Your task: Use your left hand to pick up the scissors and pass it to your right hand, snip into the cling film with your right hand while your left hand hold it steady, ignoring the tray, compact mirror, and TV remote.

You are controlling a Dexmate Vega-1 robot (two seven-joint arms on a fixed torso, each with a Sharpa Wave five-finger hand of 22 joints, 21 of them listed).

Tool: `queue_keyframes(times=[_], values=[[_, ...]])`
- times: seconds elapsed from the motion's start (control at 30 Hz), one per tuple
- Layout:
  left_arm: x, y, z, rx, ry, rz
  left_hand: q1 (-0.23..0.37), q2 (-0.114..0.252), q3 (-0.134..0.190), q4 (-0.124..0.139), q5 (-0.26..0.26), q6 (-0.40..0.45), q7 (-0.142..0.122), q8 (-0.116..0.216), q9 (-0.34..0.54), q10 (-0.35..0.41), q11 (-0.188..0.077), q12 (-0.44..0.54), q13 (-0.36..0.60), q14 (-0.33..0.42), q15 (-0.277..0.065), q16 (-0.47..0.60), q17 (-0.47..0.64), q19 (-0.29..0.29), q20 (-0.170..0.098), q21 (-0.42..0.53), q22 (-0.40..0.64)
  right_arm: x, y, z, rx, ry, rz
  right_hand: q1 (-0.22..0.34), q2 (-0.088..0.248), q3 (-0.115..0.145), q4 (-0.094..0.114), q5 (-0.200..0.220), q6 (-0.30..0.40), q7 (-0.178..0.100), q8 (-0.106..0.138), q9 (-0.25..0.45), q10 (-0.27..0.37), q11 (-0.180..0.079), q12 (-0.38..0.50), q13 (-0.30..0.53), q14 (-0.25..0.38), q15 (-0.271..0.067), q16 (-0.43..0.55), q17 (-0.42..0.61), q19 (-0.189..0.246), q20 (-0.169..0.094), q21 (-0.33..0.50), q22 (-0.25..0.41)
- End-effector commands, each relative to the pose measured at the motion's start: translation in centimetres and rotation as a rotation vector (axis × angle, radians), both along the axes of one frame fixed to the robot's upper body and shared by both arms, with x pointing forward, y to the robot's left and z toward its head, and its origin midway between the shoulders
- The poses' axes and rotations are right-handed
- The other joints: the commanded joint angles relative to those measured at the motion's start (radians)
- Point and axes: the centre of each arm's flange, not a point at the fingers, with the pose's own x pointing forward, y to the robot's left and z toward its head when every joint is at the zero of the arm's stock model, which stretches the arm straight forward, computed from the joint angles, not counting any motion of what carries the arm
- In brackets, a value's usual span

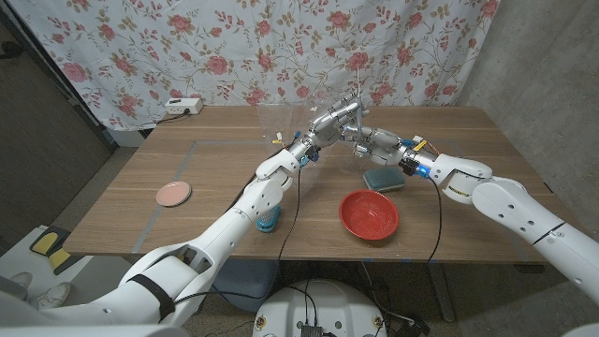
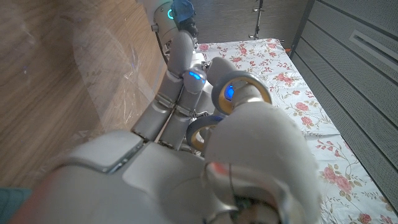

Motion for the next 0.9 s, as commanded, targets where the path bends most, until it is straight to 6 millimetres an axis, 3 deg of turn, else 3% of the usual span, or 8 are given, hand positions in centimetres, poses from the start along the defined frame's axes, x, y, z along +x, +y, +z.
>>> queue_keyframes(times=[0.03, 0.2, 0.23, 0.53, 0.73, 0.9], values=[[0.1, 0.17, -0.2, 0.007, -0.01, 0.006, -0.008, -0.005, 0.004, -0.003, 0.005, -0.024, -0.01, -0.008, 0.002, 0.096, -0.108, -0.012, -0.002, -0.035, -0.018, -0.023, -0.016, -0.002, 0.001, 0.006, 0.0, -0.43, 0.43, 0.6, 0.005, -0.004, 0.04, 0.008, 0.005, 0.011, -0.002, -0.004, 0.005, 0.01, -0.006, 0.077, 0.774, -0.419, 1.065, 1.201, 0.014, -0.067, 0.018, 0.002, 0.006, -0.068, 0.017, 0.01], [0.13, 0.18, -0.29, 0.016, -0.015, 0.005, -0.084, -0.031, -0.021, 0.025, 0.001, -0.064, -0.023, -0.011, 0.0, 0.045, -0.105, -0.07, -0.033, -0.062, -0.001, -0.054, -0.045, -0.009, 0.003, 0.005, 0.0, -0.41, 0.39, 0.62, 0.01, -0.001, 0.05, 0.009, 0.004, 0.014, -0.003, -0.007, 0.01, 0.011, -0.004, 0.073, 0.77, -0.42, 1.081, 1.201, 0.017, -0.067, 0.033, 0.002, 0.005, -0.068, 0.029, 0.013], [0.15, 0.18, -0.3, 0.019, -0.017, 0.007, -0.124, -0.048, -0.033, 0.033, 0.002, -0.089, -0.032, -0.01, -0.001, -0.007, -0.098, -0.114, -0.048, -0.073, 0.001, -0.072, -0.066, -0.014, 0.005, 0.004, 0.0, -0.43, 0.37, 0.62, 0.01, -0.002, 0.051, 0.009, 0.004, 0.014, -0.003, -0.007, 0.009, 0.01, -0.004, 0.072, 0.77, -0.42, 1.082, 1.201, 0.017, -0.067, 0.034, 0.002, 0.004, -0.068, 0.029, 0.012], [0.17, 0.12, -0.38, 0.03, -0.028, 0.005, -0.285, -0.101, -0.089, 0.08, -0.002, -0.195, -0.042, -0.016, -0.004, -0.104, -0.089, -0.196, -0.047, -0.149, 0.05, -0.123, -0.112, -0.04, 0.024, -0.009, -0.002, -0.53, -0.12, 0.48, 0.027, 0.008, 0.049, 0.008, 0.003, 0.019, -0.002, -0.009, 0.011, 0.011, -0.001, 0.066, 0.764, -0.42, 1.107, 1.201, 0.015, -0.066, 0.055, 0.002, 0.0, -0.069, 0.041, 0.008], [0.07, 0.28, -0.46, 0.031, -0.036, 0.002, -0.343, -0.13, -0.113, 0.092, -0.004, -0.23, -0.042, -0.013, -0.006, -0.155, -0.09, -0.233, -0.042, -0.197, 0.069, -0.146, -0.132, -0.053, 0.031, -0.017, -0.002, -0.52, -0.2, 0.44, 0.035, 0.012, 0.055, 0.007, 0.003, 0.022, -0.001, -0.01, 0.01, 0.012, 0.001, 0.064, 0.759, -0.42, 1.119, 1.2, 0.012, -0.066, 0.065, 0.001, -0.004, -0.069, 0.045, 0.002], [-0.04, 0.47, -0.57, 0.041, -0.058, -0.018, -0.422, -0.164, -0.149, 0.113, -0.002, -0.296, -0.046, -0.018, -0.007, -0.239, -0.064, -0.285, -0.036, -0.247, 0.094, -0.166, -0.159, -0.076, 0.045, -0.03, -0.002, -0.5, -0.14, 0.39, 0.042, 0.017, 0.061, 0.005, 0.004, 0.023, 0.0, -0.01, 0.009, 0.01, 0.003, 0.062, 0.756, -0.42, 1.129, 1.2, 0.009, -0.065, 0.07, 0.0, -0.006, -0.069, 0.047, -0.005]])
